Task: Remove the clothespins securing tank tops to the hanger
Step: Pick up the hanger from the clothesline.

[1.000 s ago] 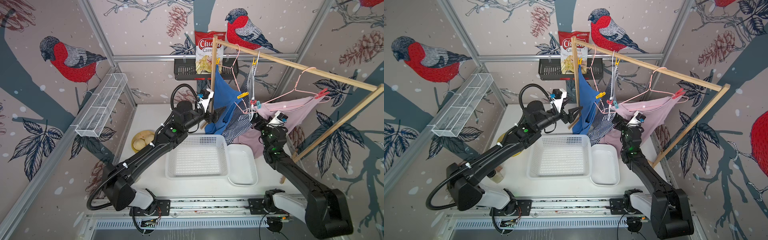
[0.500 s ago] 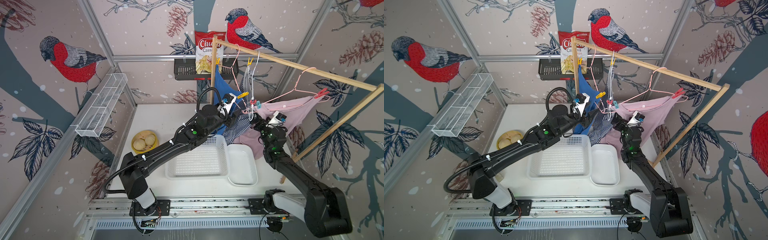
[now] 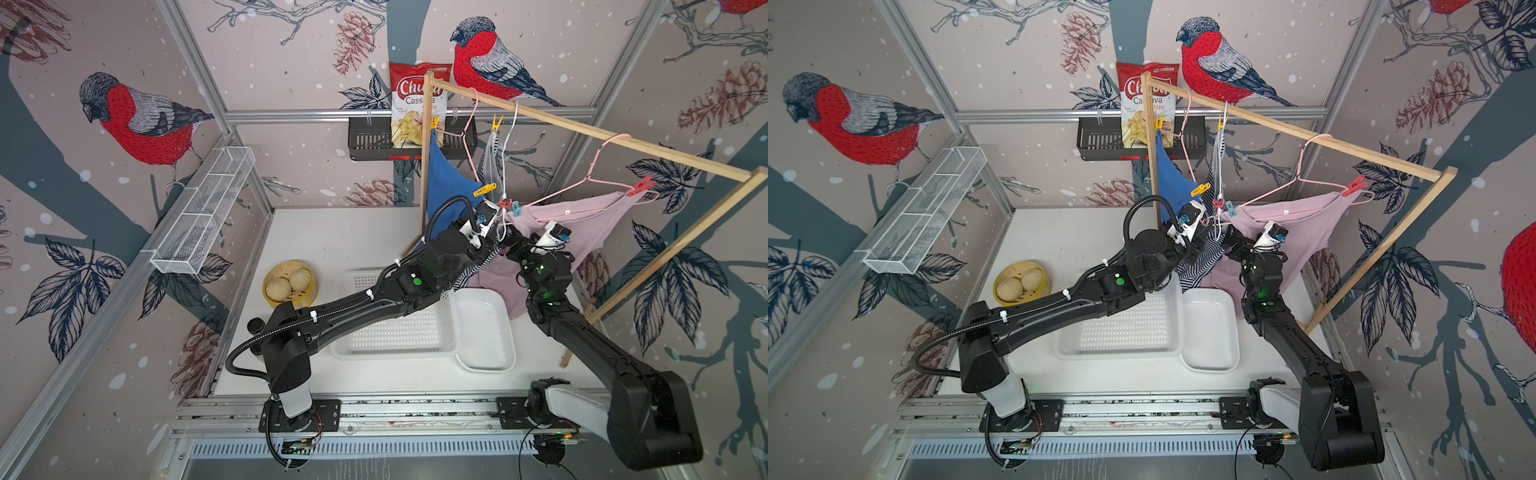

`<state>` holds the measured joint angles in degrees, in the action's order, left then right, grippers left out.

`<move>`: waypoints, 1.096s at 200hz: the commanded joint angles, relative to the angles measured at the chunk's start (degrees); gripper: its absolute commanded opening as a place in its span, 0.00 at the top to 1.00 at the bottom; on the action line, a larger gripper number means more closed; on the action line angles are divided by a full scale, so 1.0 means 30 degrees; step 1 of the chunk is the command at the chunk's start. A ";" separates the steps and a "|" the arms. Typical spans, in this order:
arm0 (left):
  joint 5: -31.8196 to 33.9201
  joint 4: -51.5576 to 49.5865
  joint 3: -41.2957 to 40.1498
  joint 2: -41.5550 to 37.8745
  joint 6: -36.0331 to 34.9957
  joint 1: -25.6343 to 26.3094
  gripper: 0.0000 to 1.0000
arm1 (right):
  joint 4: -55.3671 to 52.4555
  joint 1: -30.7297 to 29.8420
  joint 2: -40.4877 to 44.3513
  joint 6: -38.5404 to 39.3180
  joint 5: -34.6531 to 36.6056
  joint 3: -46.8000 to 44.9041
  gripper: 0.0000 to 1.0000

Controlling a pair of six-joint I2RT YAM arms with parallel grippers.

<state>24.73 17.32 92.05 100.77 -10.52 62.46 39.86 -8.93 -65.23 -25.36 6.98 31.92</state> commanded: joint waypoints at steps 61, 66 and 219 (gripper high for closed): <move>0.3744 -0.0021 0.1636 0.0790 -0.0649 0.0032 0.84 | 0.0053 0.0133 0.0286 0.0279 -0.0038 -0.0006 0.00; 0.3817 -0.0054 0.1606 0.0735 -0.0755 0.0014 0.85 | 0.0050 0.0134 0.0270 0.0281 -0.0021 -0.0006 0.00; 0.4695 0.3711 -0.2197 -0.3485 -0.2884 -0.0439 1.00 | -0.0612 -0.0565 0.1165 0.0708 -0.0325 0.0229 0.00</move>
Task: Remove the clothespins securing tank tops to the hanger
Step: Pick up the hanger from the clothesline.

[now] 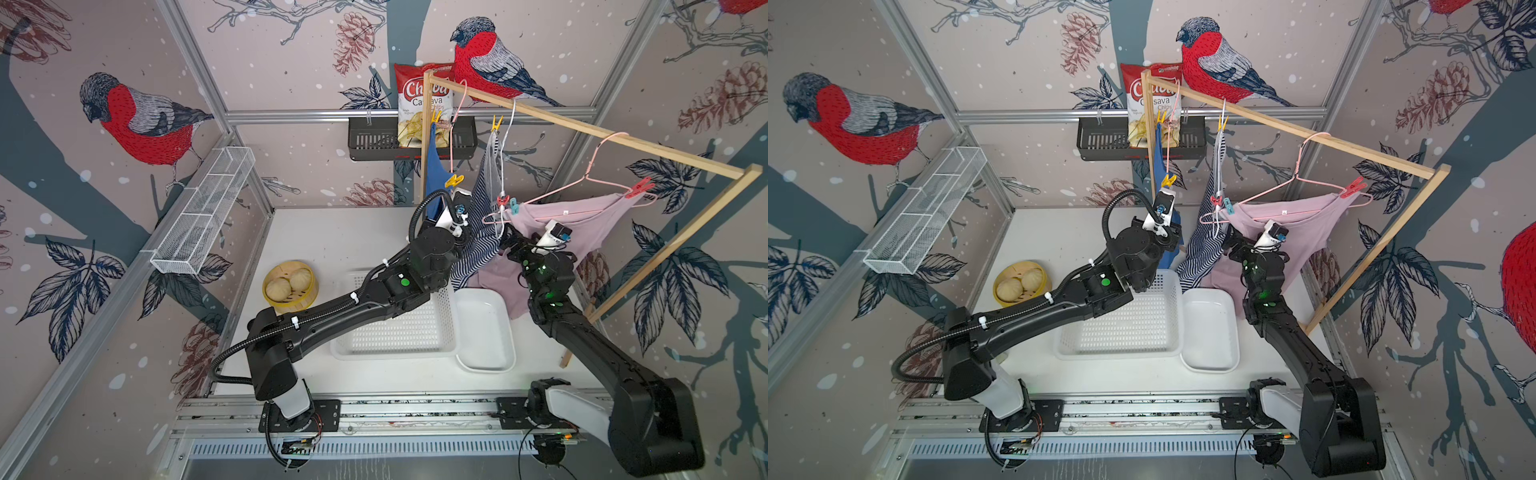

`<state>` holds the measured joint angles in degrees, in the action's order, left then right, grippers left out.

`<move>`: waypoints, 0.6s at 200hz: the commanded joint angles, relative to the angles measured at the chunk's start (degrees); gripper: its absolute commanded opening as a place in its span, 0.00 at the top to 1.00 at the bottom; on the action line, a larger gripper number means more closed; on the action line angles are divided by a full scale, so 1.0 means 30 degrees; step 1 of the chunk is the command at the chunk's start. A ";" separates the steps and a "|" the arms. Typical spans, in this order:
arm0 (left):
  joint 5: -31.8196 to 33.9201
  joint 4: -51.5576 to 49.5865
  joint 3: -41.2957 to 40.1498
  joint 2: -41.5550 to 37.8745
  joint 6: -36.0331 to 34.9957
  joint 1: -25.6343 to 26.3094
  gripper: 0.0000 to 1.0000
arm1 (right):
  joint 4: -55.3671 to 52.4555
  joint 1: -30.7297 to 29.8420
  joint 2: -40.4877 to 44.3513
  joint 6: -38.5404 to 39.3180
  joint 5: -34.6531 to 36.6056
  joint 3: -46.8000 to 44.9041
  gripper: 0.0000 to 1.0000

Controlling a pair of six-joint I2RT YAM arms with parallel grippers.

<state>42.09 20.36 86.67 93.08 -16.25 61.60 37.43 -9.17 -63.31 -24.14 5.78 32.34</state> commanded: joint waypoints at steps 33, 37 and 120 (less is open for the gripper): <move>-0.2272 0.3815 -0.1153 -0.2380 -0.1934 -0.0424 1.00 | -0.0792 -0.1974 0.1865 0.0992 0.0984 0.0120 0.00; -0.2436 0.4038 -0.1323 -0.2585 -0.1990 -0.0504 1.00 | -0.0961 -0.2125 0.2048 0.0996 0.1023 0.0119 0.00; -0.4551 0.6187 -0.5329 -0.7672 -0.0781 -0.1538 1.00 | -0.5605 -0.3793 0.7103 0.2316 -0.1177 -0.1232 0.00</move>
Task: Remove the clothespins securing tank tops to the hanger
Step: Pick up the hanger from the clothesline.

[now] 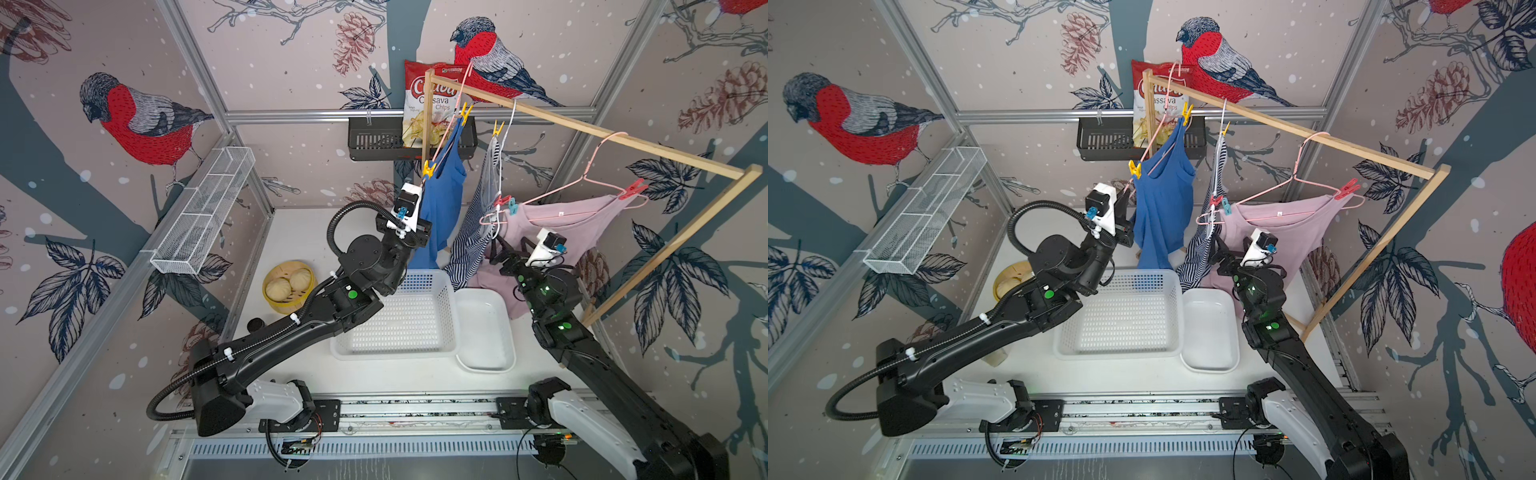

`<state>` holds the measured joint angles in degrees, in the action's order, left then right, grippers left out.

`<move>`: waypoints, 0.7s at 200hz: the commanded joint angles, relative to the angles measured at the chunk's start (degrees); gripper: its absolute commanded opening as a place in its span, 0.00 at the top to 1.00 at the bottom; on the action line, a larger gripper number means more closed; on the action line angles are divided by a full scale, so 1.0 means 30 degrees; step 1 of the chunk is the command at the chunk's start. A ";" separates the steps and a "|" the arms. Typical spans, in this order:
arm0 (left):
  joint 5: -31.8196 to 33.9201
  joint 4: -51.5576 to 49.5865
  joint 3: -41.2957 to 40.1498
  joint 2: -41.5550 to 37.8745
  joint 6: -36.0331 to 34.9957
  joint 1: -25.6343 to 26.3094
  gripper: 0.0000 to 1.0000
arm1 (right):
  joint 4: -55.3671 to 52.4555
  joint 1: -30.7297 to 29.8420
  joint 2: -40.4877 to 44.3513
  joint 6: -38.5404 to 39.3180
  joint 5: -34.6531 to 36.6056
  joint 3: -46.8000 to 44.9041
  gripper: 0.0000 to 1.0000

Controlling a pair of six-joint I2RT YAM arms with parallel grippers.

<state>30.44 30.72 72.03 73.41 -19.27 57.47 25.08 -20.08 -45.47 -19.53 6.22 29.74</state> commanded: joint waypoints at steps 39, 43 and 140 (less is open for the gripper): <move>-0.1810 0.1733 -0.0547 -0.3138 0.1186 -0.0434 1.00 | -0.2047 -0.0817 0.2922 0.1827 -0.3629 -0.0691 0.00; -0.1952 0.1566 -0.0501 -0.3322 0.1279 -0.0411 1.00 | -0.2057 -0.0920 0.3008 0.1888 -0.3829 -0.0662 0.00; -0.4603 -0.5333 0.3609 -0.6620 0.2884 -0.0415 1.00 | -0.2986 -0.2949 -0.0374 0.1979 -0.5370 0.4353 0.00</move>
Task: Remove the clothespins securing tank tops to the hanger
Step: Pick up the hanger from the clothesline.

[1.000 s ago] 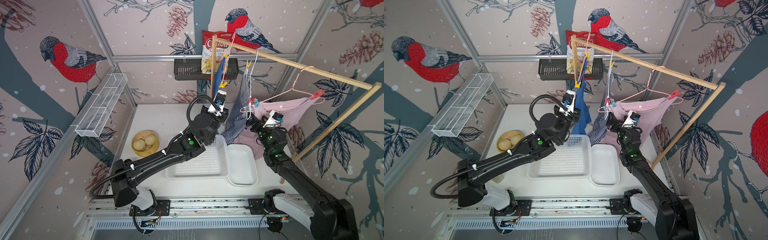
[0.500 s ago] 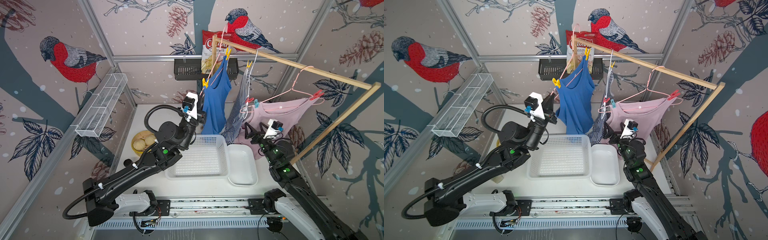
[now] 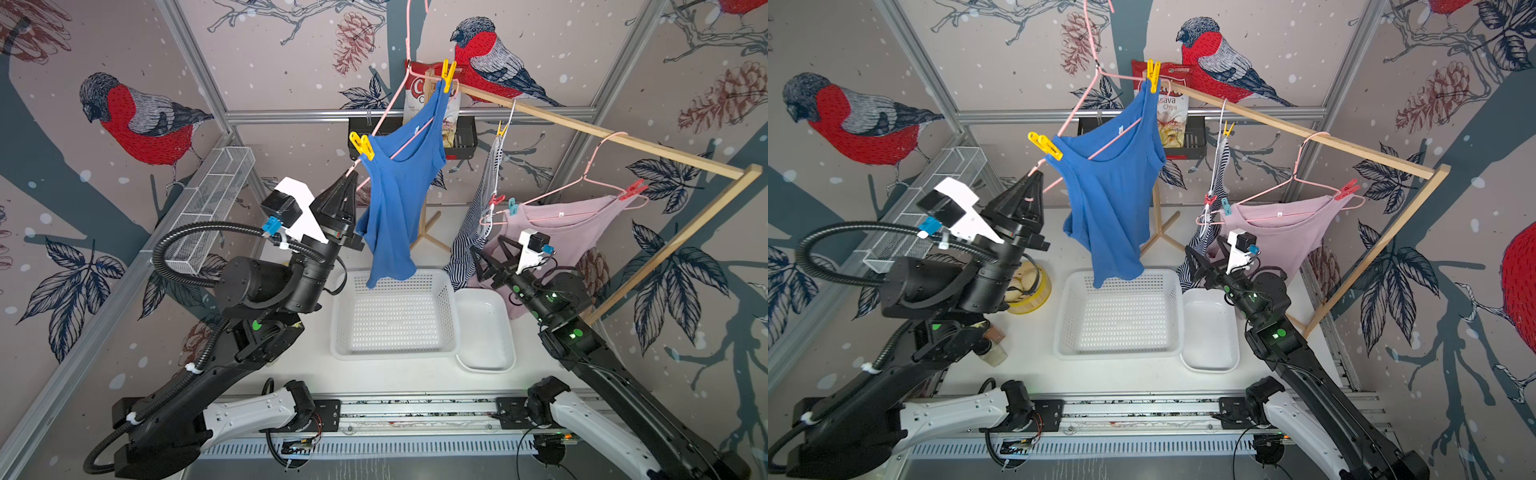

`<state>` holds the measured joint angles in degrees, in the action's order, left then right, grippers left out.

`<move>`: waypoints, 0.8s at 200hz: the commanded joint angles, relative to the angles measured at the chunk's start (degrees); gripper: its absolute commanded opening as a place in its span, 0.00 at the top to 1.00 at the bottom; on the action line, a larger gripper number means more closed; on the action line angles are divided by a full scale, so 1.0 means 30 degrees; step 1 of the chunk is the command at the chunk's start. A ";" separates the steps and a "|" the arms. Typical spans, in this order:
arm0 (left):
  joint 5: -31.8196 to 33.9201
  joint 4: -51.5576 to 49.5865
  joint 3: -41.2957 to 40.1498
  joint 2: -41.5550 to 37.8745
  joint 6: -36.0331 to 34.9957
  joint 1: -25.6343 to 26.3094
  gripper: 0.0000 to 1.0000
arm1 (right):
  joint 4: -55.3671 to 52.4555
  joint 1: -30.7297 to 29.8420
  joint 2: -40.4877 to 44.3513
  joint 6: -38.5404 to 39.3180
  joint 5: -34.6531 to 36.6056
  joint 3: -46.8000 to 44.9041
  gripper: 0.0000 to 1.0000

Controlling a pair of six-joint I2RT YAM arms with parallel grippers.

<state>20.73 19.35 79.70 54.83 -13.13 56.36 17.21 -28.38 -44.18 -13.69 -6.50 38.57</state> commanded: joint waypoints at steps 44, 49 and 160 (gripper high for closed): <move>-0.3246 -0.3536 0.0235 -0.2487 0.1780 -0.0036 1.00 | -0.2092 -0.0148 -0.2914 -0.0899 -0.1841 0.5194 0.00; -0.3416 -0.3651 -0.0007 -0.2722 0.1811 -0.0040 1.00 | -0.2359 -0.0085 -0.3118 -0.0935 -0.2073 0.5738 0.00; -0.4548 -0.5031 -0.2434 -0.4089 0.0751 -0.0080 1.00 | -0.2398 0.2929 -0.5440 -0.3102 -0.8659 1.1229 0.00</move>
<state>8.56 2.70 71.92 41.63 -9.06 56.34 5.98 -19.81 -59.53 -21.39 -26.15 70.67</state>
